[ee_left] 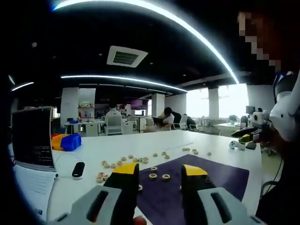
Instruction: Pick up the chess pieces one by one and place each piece onto its starting position on the chessboard, setting the pieces on their correct points until all the chess pieces are arranged in the starting layout
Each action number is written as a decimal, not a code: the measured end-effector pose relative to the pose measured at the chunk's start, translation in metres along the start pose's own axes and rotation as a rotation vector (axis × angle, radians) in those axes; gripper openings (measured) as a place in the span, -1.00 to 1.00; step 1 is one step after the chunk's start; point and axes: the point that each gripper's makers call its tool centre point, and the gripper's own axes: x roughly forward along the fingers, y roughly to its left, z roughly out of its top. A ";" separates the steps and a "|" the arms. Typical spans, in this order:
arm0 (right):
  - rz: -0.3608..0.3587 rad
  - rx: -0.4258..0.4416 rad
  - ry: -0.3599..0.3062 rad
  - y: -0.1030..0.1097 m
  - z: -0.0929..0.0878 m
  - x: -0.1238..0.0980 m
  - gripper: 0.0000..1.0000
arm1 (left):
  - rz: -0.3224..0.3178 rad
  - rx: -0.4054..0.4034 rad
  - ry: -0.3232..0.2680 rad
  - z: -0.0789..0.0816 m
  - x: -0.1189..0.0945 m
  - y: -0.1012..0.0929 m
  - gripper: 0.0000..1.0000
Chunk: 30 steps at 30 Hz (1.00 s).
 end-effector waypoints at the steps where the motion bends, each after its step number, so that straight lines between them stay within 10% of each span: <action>1: -0.001 0.000 -0.001 0.000 0.000 0.000 -0.23 | -0.002 0.002 0.001 0.000 0.000 0.000 -0.25; 30: -0.008 0.005 -0.001 -0.004 -0.003 -0.002 -0.23 | -0.002 -0.012 0.002 0.000 0.010 -0.002 -0.26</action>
